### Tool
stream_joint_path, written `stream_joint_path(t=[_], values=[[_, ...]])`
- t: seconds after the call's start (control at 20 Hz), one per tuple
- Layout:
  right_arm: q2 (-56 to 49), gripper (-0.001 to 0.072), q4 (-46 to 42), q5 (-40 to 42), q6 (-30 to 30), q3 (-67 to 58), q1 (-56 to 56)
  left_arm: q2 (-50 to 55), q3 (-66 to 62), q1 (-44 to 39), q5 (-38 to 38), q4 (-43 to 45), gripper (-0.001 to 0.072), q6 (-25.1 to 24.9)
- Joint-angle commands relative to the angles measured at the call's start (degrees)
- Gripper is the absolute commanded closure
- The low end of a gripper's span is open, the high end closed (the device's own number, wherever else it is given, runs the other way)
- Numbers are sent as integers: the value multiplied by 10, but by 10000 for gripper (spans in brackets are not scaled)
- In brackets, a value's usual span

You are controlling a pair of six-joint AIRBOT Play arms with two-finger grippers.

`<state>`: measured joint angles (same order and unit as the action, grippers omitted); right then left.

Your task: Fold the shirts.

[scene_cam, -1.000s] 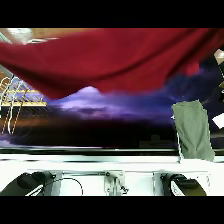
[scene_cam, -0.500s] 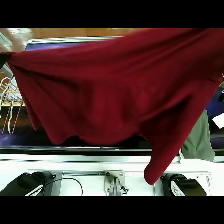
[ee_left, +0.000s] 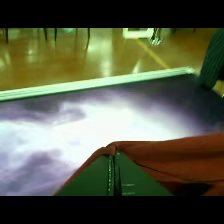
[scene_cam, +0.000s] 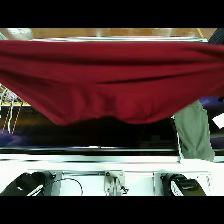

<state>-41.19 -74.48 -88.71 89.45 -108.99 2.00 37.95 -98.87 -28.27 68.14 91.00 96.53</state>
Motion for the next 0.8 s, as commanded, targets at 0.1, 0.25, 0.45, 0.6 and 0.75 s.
stream_joint_path(t=[0.1,0.25,0.45,0.6,0.75], values=[[18,639,-52,-149,54,0,0,-13,-1,1,30,8,680,2],[-1,639,-56,-172,78,21,0,5,17,1,35,49,680,2],[-57,639,-56,-120,47,165,0,79,98,6,33,181,680,2],[-123,639,-56,89,52,313,0,197,142,56,-15,181,680,8],[-237,639,-37,277,65,360,0,329,138,98,-125,159,680,89]])
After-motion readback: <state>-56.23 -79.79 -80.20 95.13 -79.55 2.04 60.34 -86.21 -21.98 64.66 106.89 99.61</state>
